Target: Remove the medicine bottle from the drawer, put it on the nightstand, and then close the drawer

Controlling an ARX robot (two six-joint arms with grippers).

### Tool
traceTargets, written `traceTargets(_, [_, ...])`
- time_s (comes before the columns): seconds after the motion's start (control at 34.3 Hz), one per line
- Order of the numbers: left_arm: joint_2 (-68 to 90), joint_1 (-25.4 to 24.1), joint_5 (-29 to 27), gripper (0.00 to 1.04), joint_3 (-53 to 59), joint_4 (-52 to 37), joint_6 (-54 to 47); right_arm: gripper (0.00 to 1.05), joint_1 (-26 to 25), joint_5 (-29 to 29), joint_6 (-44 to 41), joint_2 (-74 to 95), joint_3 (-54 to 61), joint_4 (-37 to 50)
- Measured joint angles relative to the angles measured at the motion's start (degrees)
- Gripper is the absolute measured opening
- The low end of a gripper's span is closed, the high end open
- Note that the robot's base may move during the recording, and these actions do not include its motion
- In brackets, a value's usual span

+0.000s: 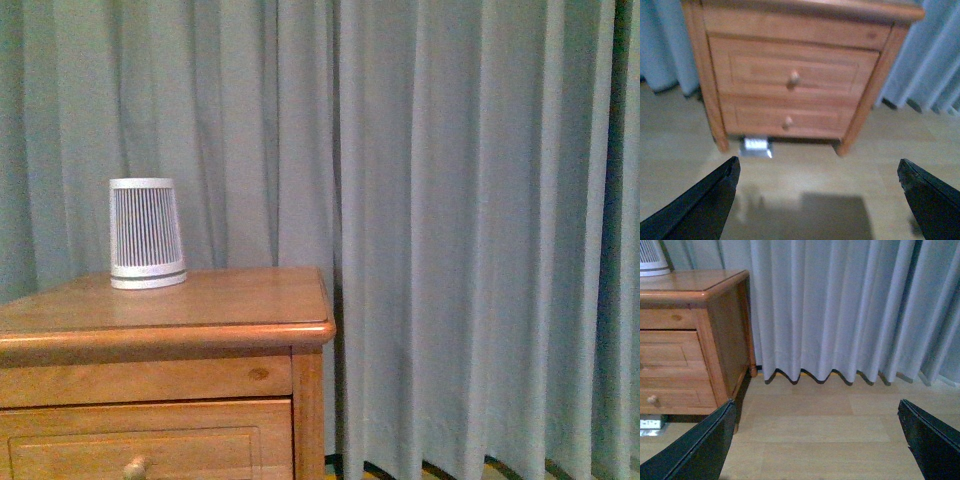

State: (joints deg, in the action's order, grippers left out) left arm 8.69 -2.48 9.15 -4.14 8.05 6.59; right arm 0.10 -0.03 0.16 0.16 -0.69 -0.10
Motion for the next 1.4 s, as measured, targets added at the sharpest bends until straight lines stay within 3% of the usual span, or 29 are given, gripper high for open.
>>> traceTargets(0.12, [10.2, -1.9, 1.9, 0.98, -0.3, -6.4, 1.8, 0.98, 0.0, 0.0, 0.0, 0.0, 0.0, 0.0])
traceTargets(0.23, [29.4, -1.9, 0.6, 0.98, -3.6, -25.6, 1.8, 0.98, 0.0, 0.0, 0.0, 0.0, 0.0, 0.0])
traceTargets(0.38, [50.2, 1.0, -4.2, 0.98, -9.3, -42.8, 1.0, 0.98, 0.0, 0.0, 0.0, 0.0, 0.0, 0.0])
traceTargets(0.55, [76.0, 6.6, -10.8, 0.98, -20.1, -55.5, 0.0, 0.98, 0.0, 0.0, 0.0, 0.0, 0.0, 0.0])
traceTargets(0.88, [104.2, 9.8, -16.6, 0.98, -38.9, -62.2, -4.2, 0.98, 0.0, 0.0, 0.0, 0.0, 0.0, 0.0])
traceTargets(1.14, [119.5, 8.6, -16.0, 0.98, -54.1, -63.0, -6.2, 0.98, 0.0, 0.0, 0.0, 0.0, 0.0, 0.0])
traceTargets(1.4, [126.8, 7.1, -15.8, 0.98, -62.0, -63.5, -7.0, 0.98, 0.0, 0.0, 0.0, 0.0, 0.0, 0.0])
